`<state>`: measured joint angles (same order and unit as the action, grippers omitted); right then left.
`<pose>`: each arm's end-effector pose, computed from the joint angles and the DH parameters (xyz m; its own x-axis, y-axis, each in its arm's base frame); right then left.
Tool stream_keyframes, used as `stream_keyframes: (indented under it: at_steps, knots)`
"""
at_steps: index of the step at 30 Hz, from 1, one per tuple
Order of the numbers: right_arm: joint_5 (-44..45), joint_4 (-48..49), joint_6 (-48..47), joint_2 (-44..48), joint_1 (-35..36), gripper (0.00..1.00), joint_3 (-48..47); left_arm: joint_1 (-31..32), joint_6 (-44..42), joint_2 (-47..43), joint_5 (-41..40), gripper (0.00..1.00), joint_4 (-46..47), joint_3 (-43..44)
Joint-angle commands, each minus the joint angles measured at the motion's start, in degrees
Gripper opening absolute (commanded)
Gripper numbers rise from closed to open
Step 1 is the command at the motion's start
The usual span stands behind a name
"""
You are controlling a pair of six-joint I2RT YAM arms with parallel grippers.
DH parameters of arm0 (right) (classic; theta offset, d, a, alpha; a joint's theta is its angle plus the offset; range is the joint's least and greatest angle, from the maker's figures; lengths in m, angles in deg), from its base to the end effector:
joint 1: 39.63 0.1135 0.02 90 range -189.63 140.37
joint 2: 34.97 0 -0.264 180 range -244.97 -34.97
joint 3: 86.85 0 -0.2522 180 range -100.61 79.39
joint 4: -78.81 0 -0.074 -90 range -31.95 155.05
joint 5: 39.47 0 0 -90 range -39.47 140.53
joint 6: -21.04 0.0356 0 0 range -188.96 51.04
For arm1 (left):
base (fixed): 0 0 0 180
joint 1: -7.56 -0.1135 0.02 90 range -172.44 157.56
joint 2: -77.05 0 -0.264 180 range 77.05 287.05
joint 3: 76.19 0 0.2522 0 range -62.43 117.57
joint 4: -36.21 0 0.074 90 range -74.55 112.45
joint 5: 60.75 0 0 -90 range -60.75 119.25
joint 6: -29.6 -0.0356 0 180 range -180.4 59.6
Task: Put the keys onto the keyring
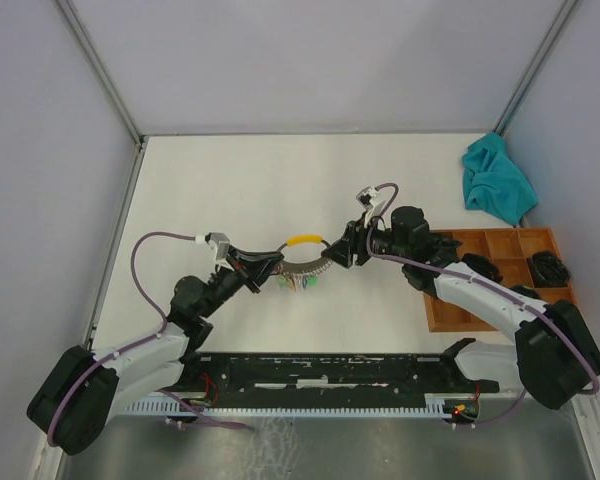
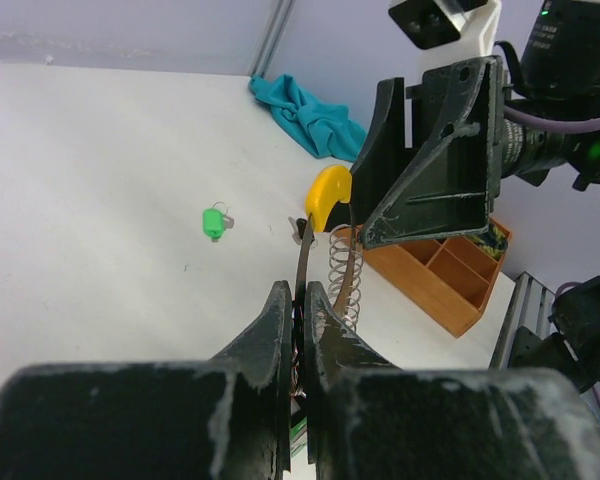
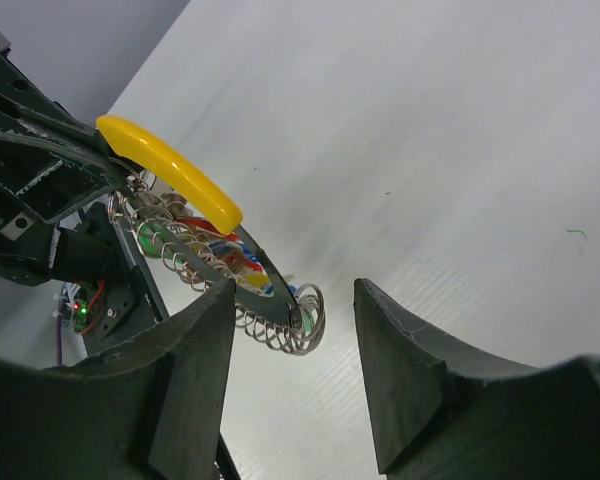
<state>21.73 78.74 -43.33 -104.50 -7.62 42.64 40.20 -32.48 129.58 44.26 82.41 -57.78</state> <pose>0.2161 0.1553 0.2442 -0.6179 0.0607 -0.7839 -0.6469 0.5274 0.5508 0.1417 -0.1017 0.2042 -0.1881 -0.4166 -0.8894 0.7313 0.5451 -0.4100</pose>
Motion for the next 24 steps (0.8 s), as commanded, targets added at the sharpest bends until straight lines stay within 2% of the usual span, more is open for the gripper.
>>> stream_keyframes:
  at_steps: [1, 3, 6, 10, 13, 14, 20, 24]
  knots:
    - [-4.8, 9.7, 3.3, -2.2, 0.0, 0.59, -0.3, 0.0, 3.8, -1.2, -1.4, 0.03, 8.9, 0.4]
    - [-5.6, 10.8, 3.5, -3.1, -0.1, 0.57, -0.4, 0.1, 4.4, -1.1, -1.3, 0.03, 9.6, 0.4]
    - [-9.0, 12.8, 4.3, -4.2, -0.1, 0.49, -0.9, 0.1, 4.9, -0.8, -0.7, 0.03, 10.4, 0.4]
    - [-13.4, 12.8, 3.5, -4.2, -0.1, 0.23, -2.1, 0.1, 4.8, -0.1, -0.4, 0.05, 10.1, 0.4]
    - [-14.6, 4.7, -1.5, -2.2, -0.1, 0.05, -4.2, 0.1, 4.2, 0.2, 0.1, 0.13, 8.5, 0.7]
    - [-14.7, 1.3, -3.7, -1.4, -0.1, 0.01, -5.2, 0.1, 3.7, 0.2, 0.3, 0.18, 7.6, 0.8]
    - [-13.4, -24.0, -20.3, 1.6, 0.0, 0.01, -14.7, 0.1, -0.7, -1.2, 1.3, 0.39, 0.2, 2.4]
    - [-9.5, -37.5, -26.7, 0.6, 0.0, 0.01, -20.8, 0.1, -3.3, -2.7, 1.5, 0.53, -2.9, 3.9]
